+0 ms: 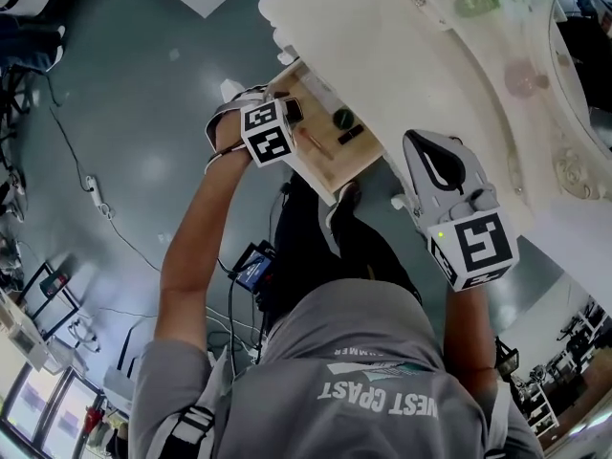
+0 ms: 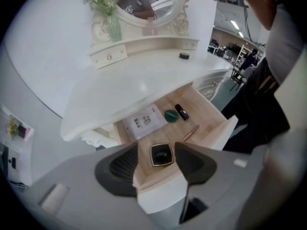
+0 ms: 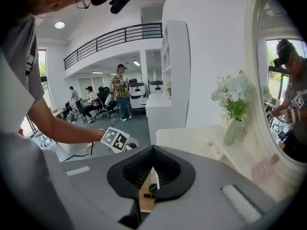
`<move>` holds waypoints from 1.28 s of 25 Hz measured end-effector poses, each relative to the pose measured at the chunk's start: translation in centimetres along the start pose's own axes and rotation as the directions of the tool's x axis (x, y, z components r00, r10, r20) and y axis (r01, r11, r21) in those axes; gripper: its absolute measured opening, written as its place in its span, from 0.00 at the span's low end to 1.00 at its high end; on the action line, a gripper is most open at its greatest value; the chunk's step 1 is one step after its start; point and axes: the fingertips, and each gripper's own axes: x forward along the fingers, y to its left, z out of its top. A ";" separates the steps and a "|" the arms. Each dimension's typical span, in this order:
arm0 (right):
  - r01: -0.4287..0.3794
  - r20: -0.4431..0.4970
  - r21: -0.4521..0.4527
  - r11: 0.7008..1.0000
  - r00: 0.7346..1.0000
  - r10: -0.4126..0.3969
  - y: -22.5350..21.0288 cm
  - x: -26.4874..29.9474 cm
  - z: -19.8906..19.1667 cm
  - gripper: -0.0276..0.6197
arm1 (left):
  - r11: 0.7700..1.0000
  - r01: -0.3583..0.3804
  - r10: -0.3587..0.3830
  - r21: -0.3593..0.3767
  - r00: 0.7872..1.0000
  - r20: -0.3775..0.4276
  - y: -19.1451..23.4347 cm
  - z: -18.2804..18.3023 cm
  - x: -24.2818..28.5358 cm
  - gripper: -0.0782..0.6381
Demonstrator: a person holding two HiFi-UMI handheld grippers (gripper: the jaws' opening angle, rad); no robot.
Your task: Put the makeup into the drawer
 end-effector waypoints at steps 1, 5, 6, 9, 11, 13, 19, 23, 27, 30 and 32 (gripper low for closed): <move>-0.001 0.011 -0.010 1.000 1.000 0.001 0.1 -0.3 0.5 0.05 | 1.000 -0.018 0.018 -0.005 1.000 0.018 0.2 0.4 -1.1 0.44; -0.007 0.048 -0.045 0.999 0.999 0.009 0.8 -1.8 2.2 0.05 | 0.995 -0.075 0.082 -0.063 0.991 0.110 0.5 2.0 -6.1 0.36; -0.009 0.058 -0.053 0.999 0.998 0.012 1.1 -2.4 2.6 0.05 | 0.993 -0.095 0.104 -0.073 0.986 0.127 0.5 2.3 -7.5 0.34; -0.020 0.089 -0.070 0.997 0.996 0.027 2.3 -4.0 4.0 0.05 | 0.981 -0.172 0.185 -0.093 0.968 0.169 0.1 2.7 -12.0 0.24; -0.027 0.114 -0.084 0.996 0.993 0.037 2.9 -5.0 4.8 0.05 | 0.966 -0.232 0.251 -0.116 0.946 0.205 0.1 3.2 -15.2 0.18; -0.033 0.134 -0.099 0.995 0.990 0.046 3.5 -6.2 5.4 0.05 | 0.947 -0.286 0.315 -0.147 0.917 0.244 -0.3 3.7 -18.5 0.11; -0.066 0.185 -0.122 0.990 0.979 0.088 4.7 -9.6 6.5 0.05 | 0.883 -0.368 0.459 -0.291 0.806 0.374 -2.3 5.2 -28.1 0.11; -0.078 0.214 -0.130 0.988 0.971 0.105 4.4 -11.9 6.9 0.05 | 0.847 -0.362 0.522 -0.390 0.707 0.477 -4.0 7.0 -34.1 0.11; -0.070 0.249 -0.143 0.987 0.963 0.105 3.7 -14.6 7.4 0.05 | 0.808 -0.374 0.585 -0.456 0.602 0.544 -6.0 9.3 -39.7 0.11; -0.078 0.287 -0.143 0.987 0.951 0.116 3.4 -16.8 7.6 0.04 | 0.778 -0.375 0.626 -0.504 0.529 0.572 -7.7 11.2 -43.3 0.11; -0.085 0.309 -0.138 0.987 0.943 0.124 3.1 -18.0 7.7 0.04 | 0.762 -0.383 0.646 -0.522 0.494 0.581 -8.7 12.3 -45.0 0.11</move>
